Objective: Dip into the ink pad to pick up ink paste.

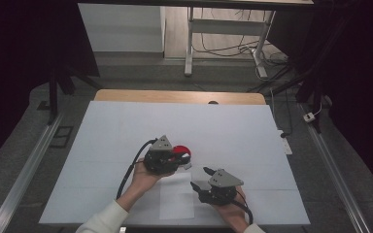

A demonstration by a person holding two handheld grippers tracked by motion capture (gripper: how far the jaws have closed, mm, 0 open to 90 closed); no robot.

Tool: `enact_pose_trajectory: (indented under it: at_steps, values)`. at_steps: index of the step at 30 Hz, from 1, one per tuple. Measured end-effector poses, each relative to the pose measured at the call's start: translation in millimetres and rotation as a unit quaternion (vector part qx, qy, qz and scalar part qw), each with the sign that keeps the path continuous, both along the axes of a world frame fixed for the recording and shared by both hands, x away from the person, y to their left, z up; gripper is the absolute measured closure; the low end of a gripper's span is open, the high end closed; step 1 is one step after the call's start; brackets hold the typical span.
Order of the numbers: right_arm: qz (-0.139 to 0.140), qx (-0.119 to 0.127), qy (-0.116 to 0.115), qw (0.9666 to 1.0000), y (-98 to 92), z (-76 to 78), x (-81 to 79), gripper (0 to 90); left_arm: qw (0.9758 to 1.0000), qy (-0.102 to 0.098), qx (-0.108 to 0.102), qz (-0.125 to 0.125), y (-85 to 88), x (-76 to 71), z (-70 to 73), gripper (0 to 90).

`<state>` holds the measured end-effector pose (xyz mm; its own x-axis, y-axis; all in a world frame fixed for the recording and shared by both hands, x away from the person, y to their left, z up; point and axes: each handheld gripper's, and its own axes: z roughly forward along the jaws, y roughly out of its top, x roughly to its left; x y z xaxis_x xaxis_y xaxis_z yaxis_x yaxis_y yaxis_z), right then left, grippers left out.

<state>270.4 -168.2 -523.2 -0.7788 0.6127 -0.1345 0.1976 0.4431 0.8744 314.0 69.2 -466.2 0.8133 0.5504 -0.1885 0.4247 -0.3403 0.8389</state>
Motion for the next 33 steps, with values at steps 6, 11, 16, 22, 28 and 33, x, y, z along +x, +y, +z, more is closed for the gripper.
enact_pose_trajectory:
  at_steps: [6,11,16,22,28,33]
  values:
    - [-0.001,-0.004,-0.002,1.0000,9.4,-1.1,3.4,31.9,1.0000,0.002,-0.003,-0.001,-0.8,-0.5,0.0,75.0]
    - [-0.002,-0.001,-0.004,1.0000,13.5,0.0,5.5,32.8,1.0000,0.003,-0.002,-0.004,-1.5,0.1,-0.7,75.1]
    - [-0.002,-0.003,-0.007,1.0000,16.8,-0.1,7.8,35.1,1.0000,0.002,-0.002,-0.004,-1.9,0.0,-0.8,75.1]
    - [-0.004,-0.003,-0.016,0.9999,19.7,3.3,10.4,39.1,1.0000,0.001,-0.004,-0.003,-1.2,-0.2,-0.1,75.1]
    - [-0.001,-0.010,-0.018,0.9998,26.2,1.2,11.5,42.3,1.0000,0.000,-0.003,-0.003,-1.2,0.2,-0.4,75.1]
    - [-0.001,-0.018,-0.020,0.9996,29.4,1.9,11.5,45.1,1.0000,0.000,-0.004,-0.001,-1.1,0.1,-0.1,75.1]
